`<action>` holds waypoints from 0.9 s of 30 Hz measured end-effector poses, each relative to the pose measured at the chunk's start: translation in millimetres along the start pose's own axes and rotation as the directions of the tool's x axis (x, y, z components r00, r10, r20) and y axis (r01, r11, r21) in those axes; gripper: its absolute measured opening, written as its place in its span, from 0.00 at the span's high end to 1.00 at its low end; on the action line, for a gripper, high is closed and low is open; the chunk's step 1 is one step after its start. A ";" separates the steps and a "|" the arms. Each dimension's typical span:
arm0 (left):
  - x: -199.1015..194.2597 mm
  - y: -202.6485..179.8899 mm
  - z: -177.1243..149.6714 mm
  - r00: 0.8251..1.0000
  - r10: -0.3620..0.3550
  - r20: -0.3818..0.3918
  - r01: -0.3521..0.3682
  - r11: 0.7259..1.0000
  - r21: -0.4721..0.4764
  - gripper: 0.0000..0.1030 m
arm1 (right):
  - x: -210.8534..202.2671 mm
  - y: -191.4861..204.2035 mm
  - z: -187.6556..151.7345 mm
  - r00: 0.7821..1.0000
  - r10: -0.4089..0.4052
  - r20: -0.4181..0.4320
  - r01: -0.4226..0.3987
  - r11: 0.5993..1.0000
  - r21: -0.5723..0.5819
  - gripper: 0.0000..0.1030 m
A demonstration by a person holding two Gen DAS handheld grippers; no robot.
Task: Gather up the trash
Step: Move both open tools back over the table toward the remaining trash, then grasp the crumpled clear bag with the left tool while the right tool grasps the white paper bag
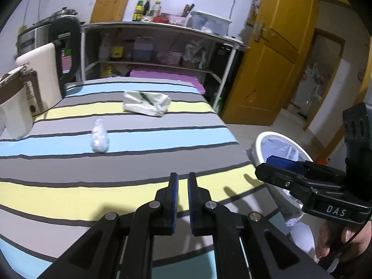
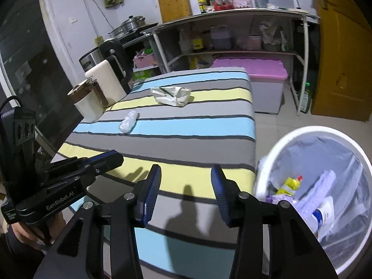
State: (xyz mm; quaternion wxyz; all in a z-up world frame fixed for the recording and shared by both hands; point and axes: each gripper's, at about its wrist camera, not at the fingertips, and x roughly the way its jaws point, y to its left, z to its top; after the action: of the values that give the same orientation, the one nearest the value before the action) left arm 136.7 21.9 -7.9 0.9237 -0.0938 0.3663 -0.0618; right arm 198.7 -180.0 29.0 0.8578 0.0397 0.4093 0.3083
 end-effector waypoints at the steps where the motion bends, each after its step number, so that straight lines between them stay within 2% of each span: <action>1: 0.2 4.9 1.3 1.000 0.009 0.002 -0.009 1.000 -0.006 0.93 | 2.7 1.6 2.3 1.000 0.003 -0.001 -0.003 1.000 -0.003 0.56; 8: 3.7 27.0 7.5 0.999 0.043 0.007 -0.043 0.998 -0.039 0.90 | 20.8 9.5 16.6 0.999 0.038 -0.012 -0.039 0.999 -0.030 0.56; 12: 5.6 37.8 12.2 0.998 0.055 0.015 -0.054 0.997 -0.054 0.80 | 31.4 14.2 22.5 0.999 0.046 -0.022 -0.047 0.997 -0.057 0.56; 17: 8.9 53.1 16.6 0.997 0.075 0.022 -0.073 0.994 -0.081 0.76 | 42.1 18.5 30.2 0.999 0.041 -0.032 -0.044 0.995 -0.085 0.56; 25: 21.8 82.2 29.4 0.993 0.114 0.020 -0.110 0.985 -0.131 0.62 | 64.7 25.6 49.9 0.999 0.028 -0.037 -0.033 0.990 -0.138 0.55; 27: 27.9 89.1 33.3 0.992 0.122 0.013 -0.119 0.984 -0.135 0.60 | 71.5 26.8 55.3 0.999 0.030 -0.038 -0.036 0.988 -0.152 0.50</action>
State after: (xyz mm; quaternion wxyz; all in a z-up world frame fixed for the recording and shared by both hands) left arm 183.9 107.9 -22.2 0.9212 -0.1337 0.3648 0.0200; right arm 259.6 -108.0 25.8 0.8456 -0.0250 0.3991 0.3537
